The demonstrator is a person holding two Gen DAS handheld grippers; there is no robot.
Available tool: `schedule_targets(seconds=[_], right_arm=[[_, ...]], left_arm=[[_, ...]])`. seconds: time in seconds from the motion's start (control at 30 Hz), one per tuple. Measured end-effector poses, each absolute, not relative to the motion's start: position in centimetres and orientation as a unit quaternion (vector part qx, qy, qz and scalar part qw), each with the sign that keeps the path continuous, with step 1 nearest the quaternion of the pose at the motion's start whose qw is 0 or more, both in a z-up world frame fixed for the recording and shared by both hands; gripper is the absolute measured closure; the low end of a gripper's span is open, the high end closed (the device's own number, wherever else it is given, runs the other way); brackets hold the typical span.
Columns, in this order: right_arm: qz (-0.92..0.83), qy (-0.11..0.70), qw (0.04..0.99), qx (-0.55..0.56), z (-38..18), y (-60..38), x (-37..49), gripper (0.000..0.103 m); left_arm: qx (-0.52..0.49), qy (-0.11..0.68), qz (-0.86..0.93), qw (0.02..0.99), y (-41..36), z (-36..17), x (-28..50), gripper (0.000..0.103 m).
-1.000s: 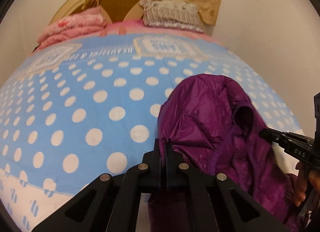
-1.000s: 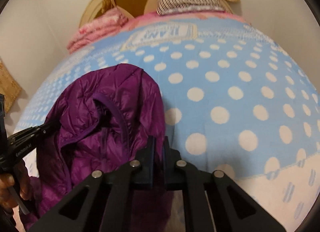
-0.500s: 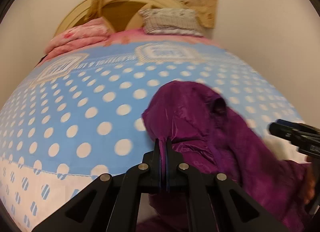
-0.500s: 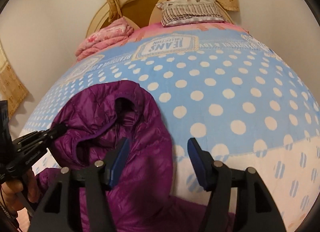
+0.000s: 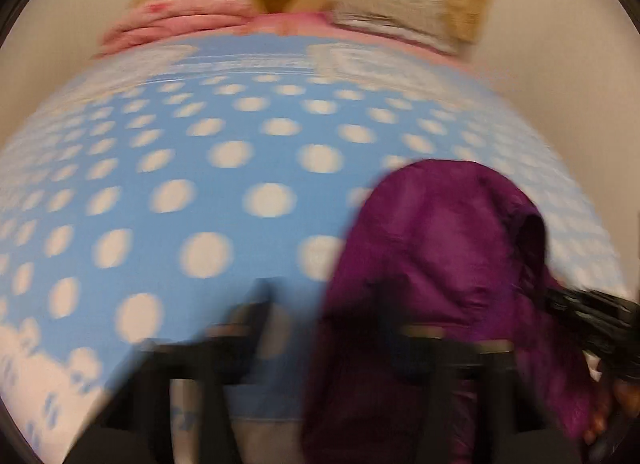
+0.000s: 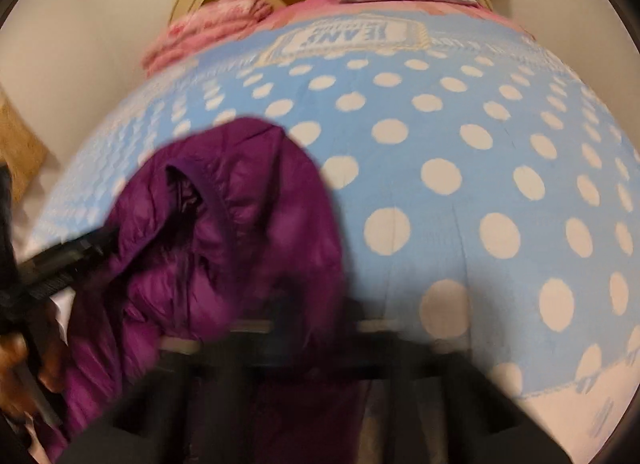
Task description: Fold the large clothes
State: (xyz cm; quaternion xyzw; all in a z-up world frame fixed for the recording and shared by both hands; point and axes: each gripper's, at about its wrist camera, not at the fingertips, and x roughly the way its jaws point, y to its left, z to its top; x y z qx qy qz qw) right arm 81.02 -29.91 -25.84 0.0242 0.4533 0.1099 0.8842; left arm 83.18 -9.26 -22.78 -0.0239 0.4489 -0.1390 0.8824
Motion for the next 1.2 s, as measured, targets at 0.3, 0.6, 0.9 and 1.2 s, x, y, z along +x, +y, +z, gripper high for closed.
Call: schedule_targets(seconds=[0.3, 0.6, 0.9, 1.2], right_arm=[[0.106, 0.339, 0.935, 0.019, -19.5, -31.7, 72.8, 0.097], [0.104, 0.25, 0.963, 0.008, -17.8, -32.7, 59.7, 0.094], [0.072, 0.347, 0.935, -0.017, -18.1, -36.8, 57.4, 0.052], [0.089, 0.474, 0.871, 0.089, -15.9, -34.8, 55.1, 0.052]], left_arm=[[0.019, 0.35, -0.157, 0.924, -9.4, -16.6, 77.4, 0.102], [0.045, 0.251, -0.221, 0.942, -8.8, -13.2, 63.8, 0.099], [0.136, 0.296, -0.221, 0.919, -6.9, -17.1, 56.2, 0.095], [0.076, 0.289, -0.165, 0.94, -3.1, -15.2, 53.8, 0.021]])
